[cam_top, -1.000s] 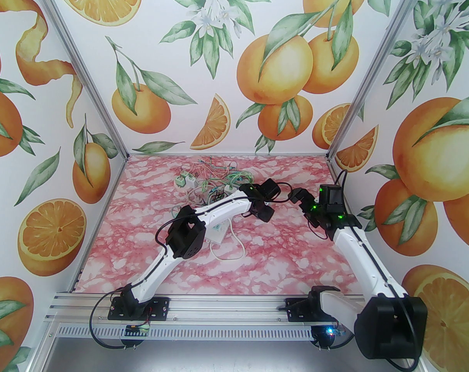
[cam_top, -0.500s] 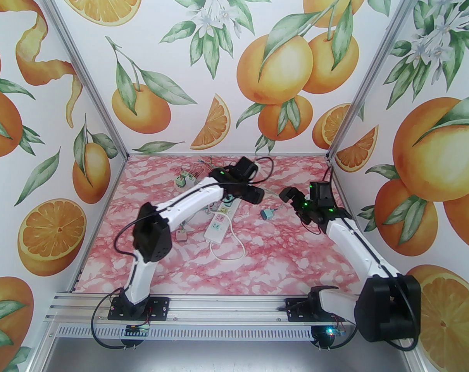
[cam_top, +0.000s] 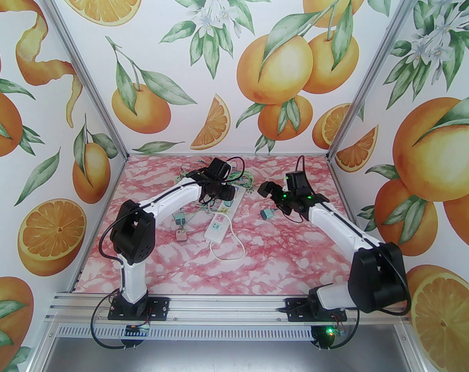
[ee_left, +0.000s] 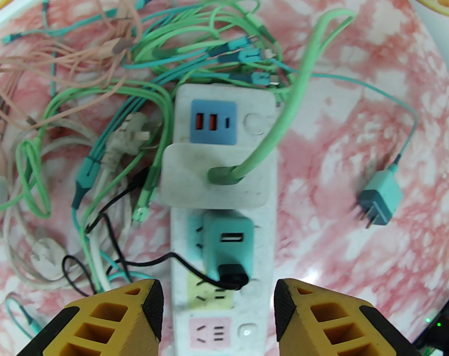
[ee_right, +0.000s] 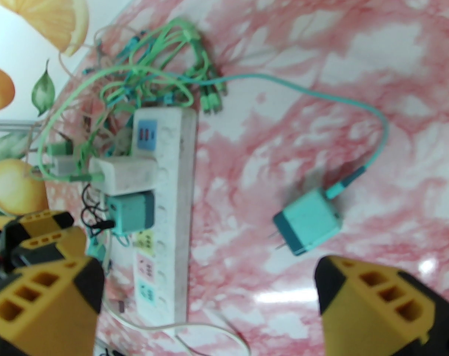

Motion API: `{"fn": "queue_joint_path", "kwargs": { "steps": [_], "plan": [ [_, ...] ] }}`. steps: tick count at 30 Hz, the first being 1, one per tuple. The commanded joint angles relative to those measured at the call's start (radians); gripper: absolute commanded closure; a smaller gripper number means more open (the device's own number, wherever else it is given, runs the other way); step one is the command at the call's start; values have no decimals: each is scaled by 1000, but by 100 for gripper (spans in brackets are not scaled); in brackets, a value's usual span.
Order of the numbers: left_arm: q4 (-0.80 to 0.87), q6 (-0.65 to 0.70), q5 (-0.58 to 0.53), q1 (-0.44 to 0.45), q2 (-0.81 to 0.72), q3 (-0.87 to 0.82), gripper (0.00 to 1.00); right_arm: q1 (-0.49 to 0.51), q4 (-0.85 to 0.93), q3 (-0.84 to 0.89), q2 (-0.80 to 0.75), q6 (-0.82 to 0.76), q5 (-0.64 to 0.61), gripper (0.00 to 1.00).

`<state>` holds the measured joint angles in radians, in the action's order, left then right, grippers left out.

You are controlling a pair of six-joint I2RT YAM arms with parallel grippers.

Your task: Pull the plug off the socket

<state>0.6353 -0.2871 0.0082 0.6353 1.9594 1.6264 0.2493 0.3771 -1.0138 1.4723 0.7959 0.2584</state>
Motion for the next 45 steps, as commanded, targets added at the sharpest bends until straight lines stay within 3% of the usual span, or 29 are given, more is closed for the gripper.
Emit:
{"fn": "queue_joint_path", "kwargs": {
  "steps": [1, 7, 14, 22, 36, 40, 44, 45],
  "plan": [
    [-48, 7, 33, 3, 34, -10, 51, 25, -19, -40, 32, 1, 16, 0],
    [-33, 13, 4, 4, 66, -10, 52, 48, -20, -58, 69, 2, 17, 0],
    [-75, -5, -44, 5, -5, -85, 49, 51, -26, -75, 96, 2, 20, 0],
    [-87, -29, -26, 20, -5, -131, 51, 63, -35, -89, 124, 5, 28, 0],
    [-90, 21, -50, 26, 119, -33, 54, 72, -37, -107, 214, 30, 103, 0],
    [-91, 25, -55, 25, 135, -8, 59, 77, -59, -115, 259, 29, 131, 0],
    [-88, 27, -52, 25, 141, 2, 63, 77, -90, -111, 276, 39, 147, 4],
    [-83, 27, -45, 25, 147, 10, 69, 76, -134, -109, 303, 67, 180, 19]
  ]
}}
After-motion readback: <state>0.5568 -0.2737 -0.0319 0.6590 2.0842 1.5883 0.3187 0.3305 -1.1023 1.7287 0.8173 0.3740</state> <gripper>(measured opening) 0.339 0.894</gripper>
